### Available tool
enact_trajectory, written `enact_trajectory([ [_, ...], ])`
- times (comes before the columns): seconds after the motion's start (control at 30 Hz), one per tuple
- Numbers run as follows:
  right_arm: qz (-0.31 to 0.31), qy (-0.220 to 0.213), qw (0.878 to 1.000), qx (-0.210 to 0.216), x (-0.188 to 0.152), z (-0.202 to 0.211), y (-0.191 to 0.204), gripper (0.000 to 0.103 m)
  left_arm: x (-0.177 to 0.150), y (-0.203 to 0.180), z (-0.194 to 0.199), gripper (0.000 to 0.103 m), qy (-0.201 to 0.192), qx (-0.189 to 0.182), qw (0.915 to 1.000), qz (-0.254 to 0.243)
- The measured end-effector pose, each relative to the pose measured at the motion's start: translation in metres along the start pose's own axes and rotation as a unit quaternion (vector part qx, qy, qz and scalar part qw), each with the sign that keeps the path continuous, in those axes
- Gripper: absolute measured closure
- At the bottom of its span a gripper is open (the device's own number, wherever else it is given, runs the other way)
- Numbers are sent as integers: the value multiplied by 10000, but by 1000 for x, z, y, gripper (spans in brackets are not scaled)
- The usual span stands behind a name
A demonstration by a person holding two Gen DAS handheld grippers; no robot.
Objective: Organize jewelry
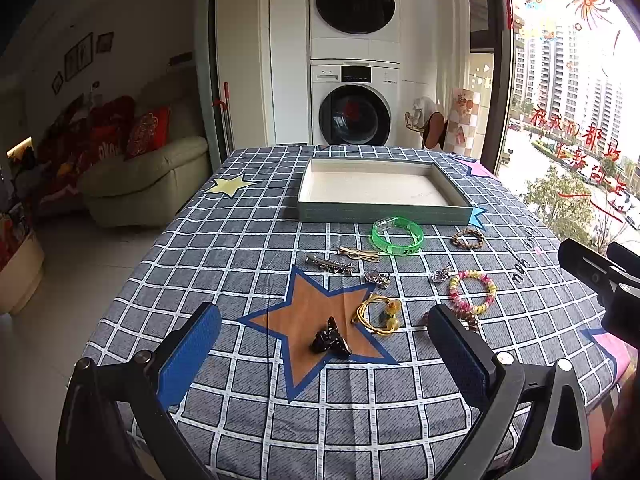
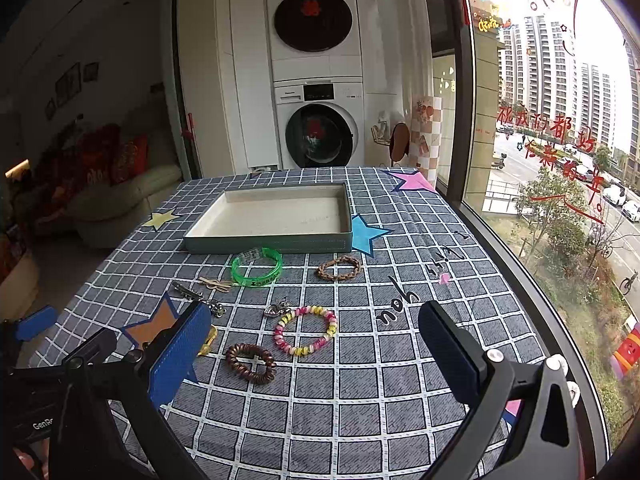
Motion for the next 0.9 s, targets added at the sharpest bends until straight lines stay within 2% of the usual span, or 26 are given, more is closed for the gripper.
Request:
enact_trajectory([
  [0.9, -53, 39, 10000, 8, -2, 0, -2, 0, -1, 0, -1, 0, 56, -2, 10000, 8],
])
Point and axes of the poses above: each gripper's, at about its wrist camera, not at the fingertips, and z roughly against the way its jaws point, y to its left, x to its top, the point moved 1 cm from there along -z, roughly the way its jaws point, and after that the axes turned 1 degree about x, right-handed, at the moved point
